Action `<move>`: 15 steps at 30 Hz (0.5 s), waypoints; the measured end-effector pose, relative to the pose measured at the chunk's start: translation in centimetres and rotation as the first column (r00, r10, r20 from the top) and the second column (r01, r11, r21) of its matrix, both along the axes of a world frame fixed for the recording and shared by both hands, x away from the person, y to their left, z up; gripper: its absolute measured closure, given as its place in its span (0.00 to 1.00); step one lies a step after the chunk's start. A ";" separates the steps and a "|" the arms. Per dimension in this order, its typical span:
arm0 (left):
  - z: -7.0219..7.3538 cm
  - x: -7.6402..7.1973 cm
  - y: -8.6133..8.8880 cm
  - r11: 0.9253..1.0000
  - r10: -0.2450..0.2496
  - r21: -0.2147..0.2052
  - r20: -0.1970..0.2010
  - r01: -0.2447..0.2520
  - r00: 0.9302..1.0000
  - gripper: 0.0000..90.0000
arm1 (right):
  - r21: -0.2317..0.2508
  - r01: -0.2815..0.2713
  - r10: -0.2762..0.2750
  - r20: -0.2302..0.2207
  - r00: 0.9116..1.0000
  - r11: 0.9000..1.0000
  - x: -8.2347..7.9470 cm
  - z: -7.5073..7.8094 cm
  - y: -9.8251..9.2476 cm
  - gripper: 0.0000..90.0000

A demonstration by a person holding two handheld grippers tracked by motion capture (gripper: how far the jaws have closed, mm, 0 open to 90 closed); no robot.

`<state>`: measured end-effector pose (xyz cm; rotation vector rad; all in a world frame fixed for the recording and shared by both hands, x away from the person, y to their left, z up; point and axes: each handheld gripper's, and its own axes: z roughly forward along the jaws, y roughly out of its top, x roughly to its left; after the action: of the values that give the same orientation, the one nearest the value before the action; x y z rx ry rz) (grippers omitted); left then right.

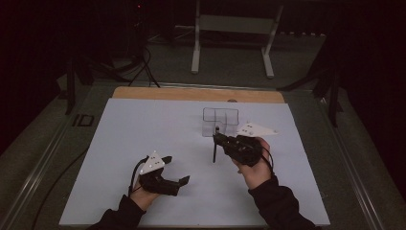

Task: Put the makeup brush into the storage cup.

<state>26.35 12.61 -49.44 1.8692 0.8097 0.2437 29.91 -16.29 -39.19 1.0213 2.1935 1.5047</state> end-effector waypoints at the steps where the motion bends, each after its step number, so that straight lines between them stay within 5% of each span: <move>1: 0.0 0.0 0.0 1.000 -0.001 0.001 -0.002 0.001 1.000 0.03 | 0.002 0.013 -0.013 0.005 1.000 1.000 0.0 0.1 -0.7 0.94; 15: 0.0 -0.1 -0.1 1.000 -0.009 0.002 0.003 0.009 1.000 0.03 | 0.002 0.059 -0.059 0.047 0.997 0.998 0.3 1.6 -3.2 0.94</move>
<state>26.29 12.49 -49.42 1.8737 0.7988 0.2414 30.25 -19.49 -37.58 1.0317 2.1123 1.4883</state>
